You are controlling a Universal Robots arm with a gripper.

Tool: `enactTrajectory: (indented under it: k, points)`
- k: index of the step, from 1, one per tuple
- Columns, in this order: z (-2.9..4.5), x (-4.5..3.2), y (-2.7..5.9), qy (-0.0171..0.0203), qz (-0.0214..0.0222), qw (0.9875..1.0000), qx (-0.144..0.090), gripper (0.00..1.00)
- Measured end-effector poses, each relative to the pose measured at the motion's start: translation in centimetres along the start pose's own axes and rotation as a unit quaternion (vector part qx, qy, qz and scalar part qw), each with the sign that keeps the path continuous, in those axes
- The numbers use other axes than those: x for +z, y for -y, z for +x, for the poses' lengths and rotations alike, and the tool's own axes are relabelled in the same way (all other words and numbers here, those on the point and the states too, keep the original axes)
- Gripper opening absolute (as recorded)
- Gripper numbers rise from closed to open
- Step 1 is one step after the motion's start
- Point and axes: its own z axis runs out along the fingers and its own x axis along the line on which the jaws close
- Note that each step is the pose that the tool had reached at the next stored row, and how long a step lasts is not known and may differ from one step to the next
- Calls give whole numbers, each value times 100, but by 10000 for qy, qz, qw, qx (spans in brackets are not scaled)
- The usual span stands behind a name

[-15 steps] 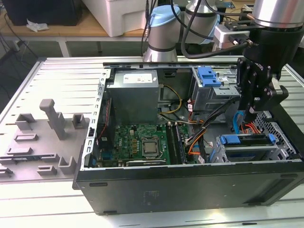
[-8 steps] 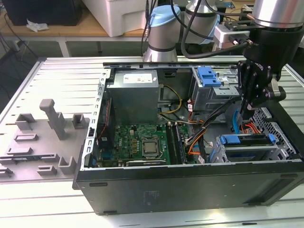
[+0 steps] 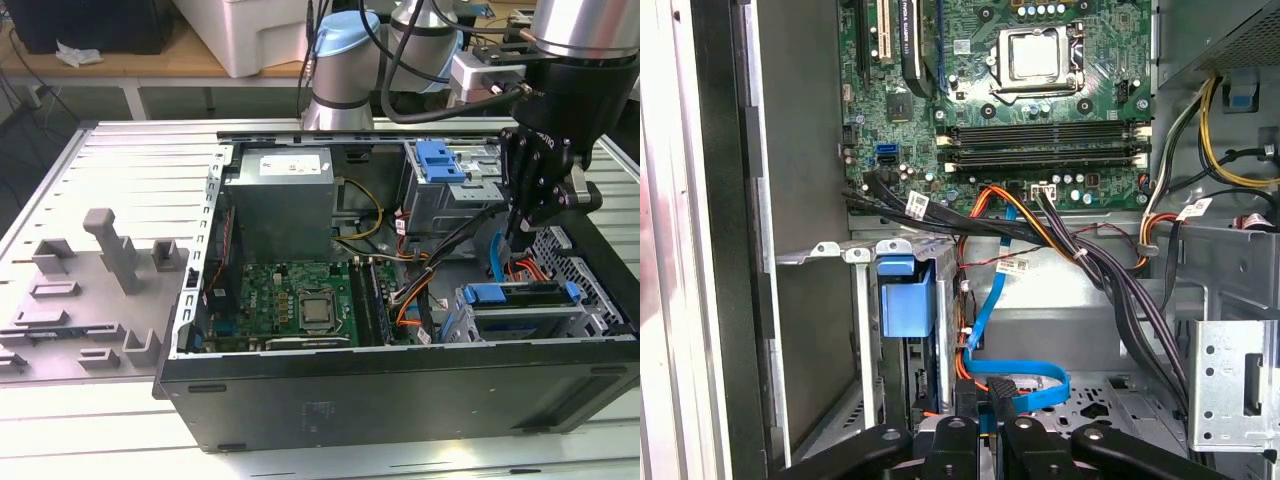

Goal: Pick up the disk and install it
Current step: 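Insert the second disk wire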

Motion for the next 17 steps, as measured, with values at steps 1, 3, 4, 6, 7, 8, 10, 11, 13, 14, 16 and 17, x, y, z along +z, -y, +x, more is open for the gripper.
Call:
enactTrajectory:
  k: [1,3,4,6,7,8,10,11,13,14,16,17]
  points:
    - [1,0,0,0,0,10000,0,16]
    - [13,2,0,1,0,10000,1,16]
    - [26,3,0,1,0,10000,1,16]
    - [59,8,1,10,0,10000,1,16]
    - [71,8,3,23,-1,10000,2,16]
    - [78,9,4,35,-2,10000,2,16]
    - [109,14,12,96,-4,10000,6,16]
    - [129,17,16,131,-5,9999,9,16]
    - [171,23,25,182,-7,9998,12,16]
    - [181,24,25,188,-8,9998,13,16]
    - [205,27,29,198,-8,9998,13,16]
    - [227,30,33,207,-8,9998,14,16]
